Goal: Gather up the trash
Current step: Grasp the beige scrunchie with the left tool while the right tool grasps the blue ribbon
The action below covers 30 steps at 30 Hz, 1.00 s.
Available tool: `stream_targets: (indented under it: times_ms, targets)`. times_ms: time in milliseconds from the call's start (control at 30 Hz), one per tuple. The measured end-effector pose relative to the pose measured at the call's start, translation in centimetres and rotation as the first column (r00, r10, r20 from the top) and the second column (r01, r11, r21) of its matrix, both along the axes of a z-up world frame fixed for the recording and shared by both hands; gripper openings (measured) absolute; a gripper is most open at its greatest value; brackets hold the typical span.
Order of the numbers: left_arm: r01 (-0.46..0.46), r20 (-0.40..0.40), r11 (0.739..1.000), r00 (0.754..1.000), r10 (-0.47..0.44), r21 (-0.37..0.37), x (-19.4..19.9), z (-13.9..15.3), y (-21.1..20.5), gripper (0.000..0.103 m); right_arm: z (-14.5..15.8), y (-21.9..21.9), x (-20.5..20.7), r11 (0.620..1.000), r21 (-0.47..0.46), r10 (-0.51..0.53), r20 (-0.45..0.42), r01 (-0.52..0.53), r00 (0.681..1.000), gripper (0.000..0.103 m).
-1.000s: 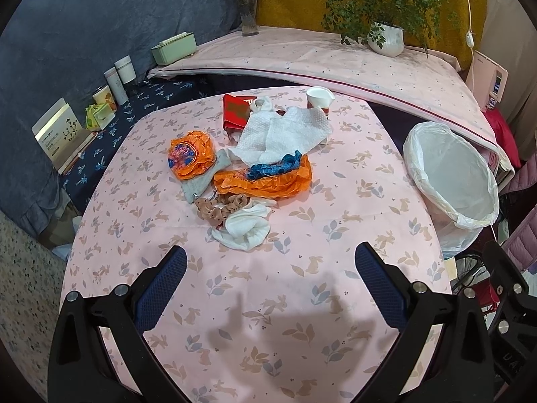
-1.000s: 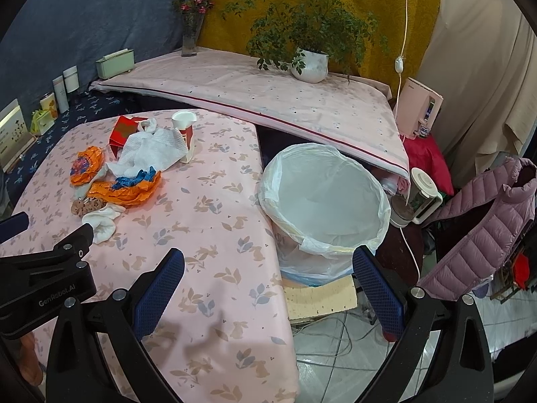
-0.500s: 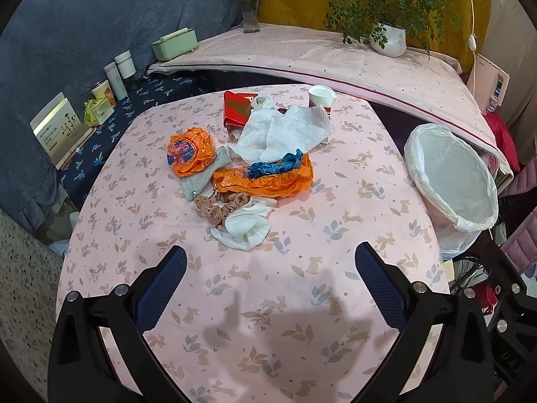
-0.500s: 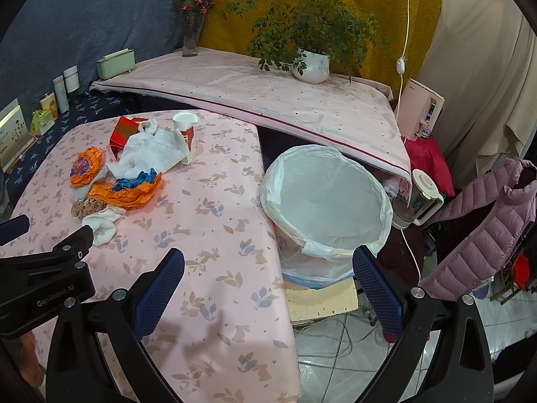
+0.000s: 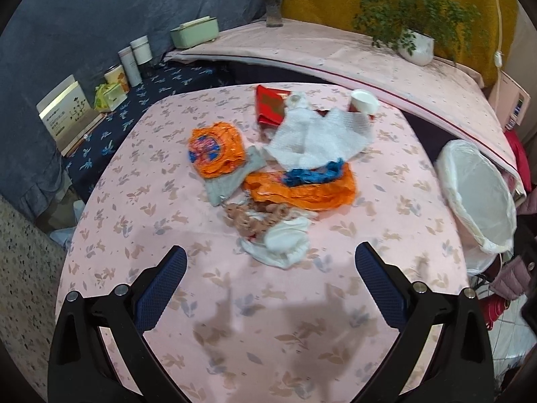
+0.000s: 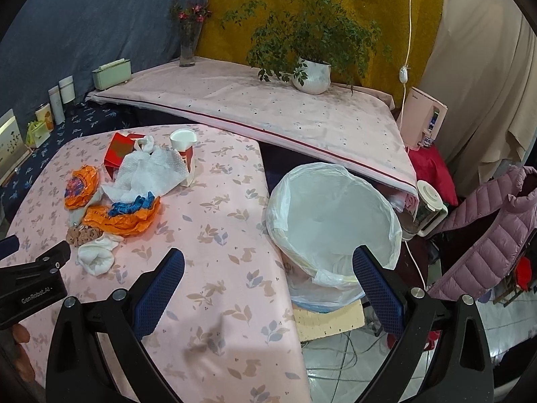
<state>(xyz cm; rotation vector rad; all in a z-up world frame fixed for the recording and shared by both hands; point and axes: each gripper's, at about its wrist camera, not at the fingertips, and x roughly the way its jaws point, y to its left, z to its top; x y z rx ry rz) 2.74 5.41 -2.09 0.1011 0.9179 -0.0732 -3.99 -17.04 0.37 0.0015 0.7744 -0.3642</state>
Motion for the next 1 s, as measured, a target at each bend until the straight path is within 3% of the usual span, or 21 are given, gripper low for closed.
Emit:
stream_targets:
  times_ms: [400, 633, 767, 867, 933, 1000]
  targets:
    - [-0.083, -0.022, 0.995, 0.996, 0.082, -0.047, 4.4, -2.7, 6.1, 0.096, -2.1, 2.3, 6.0, 0.998, 0.028, 0.049, -0.001, -0.049, 0.999, 0.096]
    - [-0.076, -0.145, 0.995, 0.987, 0.065, -0.070, 5.8, -6.1, 6.3, 0.096, -4.4, 4.8, 8.9, 0.994, 0.037, 0.100, -0.029, -0.099, 0.995, 0.095]
    - [-0.062, -0.184, 0.988, 0.982, 0.036, -0.138, 6.9, -7.2, 5.8, 0.096, -5.0, 5.7, 9.8, 0.993, 0.034, 0.111, -0.042, -0.110, 0.993, 0.095]
    - [-0.070, -0.209, 0.969, 0.978, 0.020, -0.235, 8.0, -7.4, 5.8, 0.093, -5.4, 5.8, 10.2, 0.993, 0.033, 0.115, -0.049, -0.114, 0.992, 0.095]
    - [-0.075, -0.220, 0.957, 0.975, 0.012, -0.281, 8.7, -7.4, 5.8, 0.085, -5.6, 6.0, 10.4, 0.992, 0.041, 0.119, -0.053, -0.117, 0.991, 0.095]
    - [-0.078, -0.221, 0.952, 0.975, 0.011, -0.296, 9.1, -7.5, 5.7, 0.076, -6.0, 6.1, 10.9, 0.992, 0.052, 0.122, -0.065, -0.119, 0.990, 0.088]
